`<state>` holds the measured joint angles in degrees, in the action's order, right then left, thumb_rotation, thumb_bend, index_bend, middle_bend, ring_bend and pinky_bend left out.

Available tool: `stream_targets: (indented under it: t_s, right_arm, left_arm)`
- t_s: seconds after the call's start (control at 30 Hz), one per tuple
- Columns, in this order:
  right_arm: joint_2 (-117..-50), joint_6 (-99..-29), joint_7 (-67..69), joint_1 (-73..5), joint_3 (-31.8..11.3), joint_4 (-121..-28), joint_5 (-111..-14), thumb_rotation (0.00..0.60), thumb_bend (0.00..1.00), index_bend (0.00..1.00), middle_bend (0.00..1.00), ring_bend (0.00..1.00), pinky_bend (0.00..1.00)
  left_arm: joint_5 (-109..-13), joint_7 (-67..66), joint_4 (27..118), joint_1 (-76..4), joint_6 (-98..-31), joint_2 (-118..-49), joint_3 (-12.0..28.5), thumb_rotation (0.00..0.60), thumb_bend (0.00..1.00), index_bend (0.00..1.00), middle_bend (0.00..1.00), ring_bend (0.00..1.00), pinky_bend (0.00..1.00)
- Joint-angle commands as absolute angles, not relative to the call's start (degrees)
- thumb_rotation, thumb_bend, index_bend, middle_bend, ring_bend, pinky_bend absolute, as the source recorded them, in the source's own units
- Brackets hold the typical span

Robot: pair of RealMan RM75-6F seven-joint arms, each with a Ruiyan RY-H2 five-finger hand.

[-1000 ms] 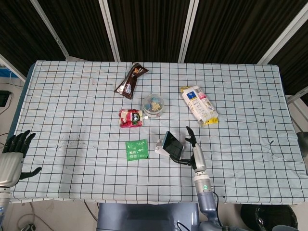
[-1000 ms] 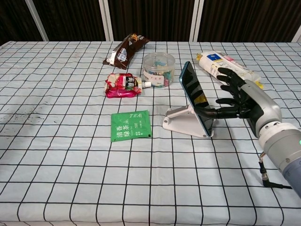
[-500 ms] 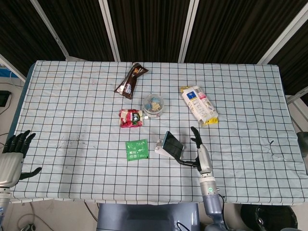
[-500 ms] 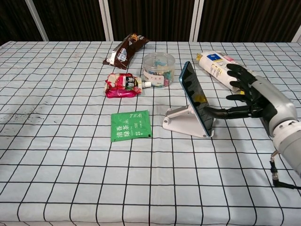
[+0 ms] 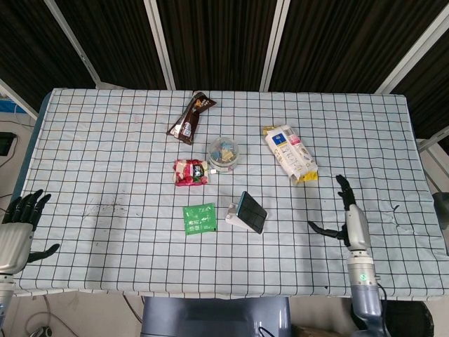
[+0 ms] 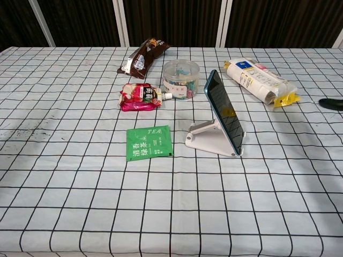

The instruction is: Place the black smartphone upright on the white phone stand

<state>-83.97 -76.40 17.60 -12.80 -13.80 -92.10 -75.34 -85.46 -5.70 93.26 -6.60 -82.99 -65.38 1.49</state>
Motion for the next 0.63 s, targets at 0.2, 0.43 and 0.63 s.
stream_targets:
  t_s: [0.2,0.43,0.63]
  right_arm:
    - [-68.8,-76.8,7.1,-9.0,-7.9,-94.7,-81.6,0.6,0.11,0.0,0.0,0.0,0.14]
    - [-65.7,-78.8,-3.2,-7.2,-5.4,-92.9,-82.9,0.6,0.09,0.0,0.0,0.0,0.14]
    - [-66.2,-78.2,-5.8,-7.1,-5.8,-94.2,-79.9,0.6,0.09,0.0,0.0,0.0,0.14]
  left_arm:
    - [-84.8,-7.8,93.2,-6.6,-82.4,-65.4,1.3,0.6,0.0,0.0,0.0,0.0,0.0]
    - [-83.9,-8.9,93.6,-6.4,-82.5,-65.3,1.5,0.6,0.0,0.0,0.0,0.0,0.0]
    - [-84.0,-9.0,93.5,-6.4,-82.4,-65.3,1.5,0.6,0.0,0.0,0.0,0.0,0.0]
